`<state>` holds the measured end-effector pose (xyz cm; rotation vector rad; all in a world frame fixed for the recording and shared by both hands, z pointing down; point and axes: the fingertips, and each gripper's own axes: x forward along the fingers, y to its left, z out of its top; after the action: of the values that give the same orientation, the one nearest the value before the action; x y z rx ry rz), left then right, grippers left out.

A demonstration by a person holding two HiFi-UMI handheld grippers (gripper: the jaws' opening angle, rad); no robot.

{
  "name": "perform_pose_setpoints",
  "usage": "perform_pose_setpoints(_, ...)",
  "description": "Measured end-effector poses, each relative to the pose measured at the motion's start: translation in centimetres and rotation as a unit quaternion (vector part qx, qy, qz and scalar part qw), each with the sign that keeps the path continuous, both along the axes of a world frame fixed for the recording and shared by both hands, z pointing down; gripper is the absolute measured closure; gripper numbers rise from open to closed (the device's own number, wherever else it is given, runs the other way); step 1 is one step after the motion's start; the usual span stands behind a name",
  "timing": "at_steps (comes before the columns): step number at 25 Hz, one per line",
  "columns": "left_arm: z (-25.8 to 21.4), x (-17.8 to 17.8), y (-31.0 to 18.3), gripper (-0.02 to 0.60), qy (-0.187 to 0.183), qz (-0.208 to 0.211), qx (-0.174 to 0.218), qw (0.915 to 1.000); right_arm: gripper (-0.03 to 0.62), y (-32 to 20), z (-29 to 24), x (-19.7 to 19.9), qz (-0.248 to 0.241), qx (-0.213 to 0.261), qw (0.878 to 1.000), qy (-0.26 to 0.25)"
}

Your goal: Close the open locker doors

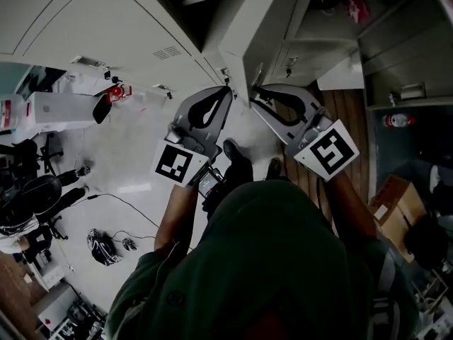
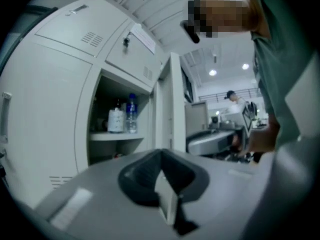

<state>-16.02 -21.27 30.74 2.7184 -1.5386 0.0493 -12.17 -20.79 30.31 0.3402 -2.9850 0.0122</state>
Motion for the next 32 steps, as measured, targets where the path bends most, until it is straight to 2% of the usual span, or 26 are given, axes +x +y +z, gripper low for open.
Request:
perform_pose_setpoints(9,0.0,-5.5,-1.3,0.579,0.01,-0.025,0.001,0.9996,0.53,-2.8,0.1,-5.5,0.0,0.001,1.0,0.006)
perform_pose_setpoints(28,0.5,-12.1,-6.1,0.578,0.02,-0.001,-0.01,0.9997,0.537,-9.9,1.7,-13.0,0.055,-0.011,0.998,0.024)
perform_pose_setpoints(32,0.8,-13.0,-7.0,0.58,0.009,0.004,-0.023,0.9997,0.539,-12.0,1.3,-13.7,0.067,-0.005,0.997,0.028)
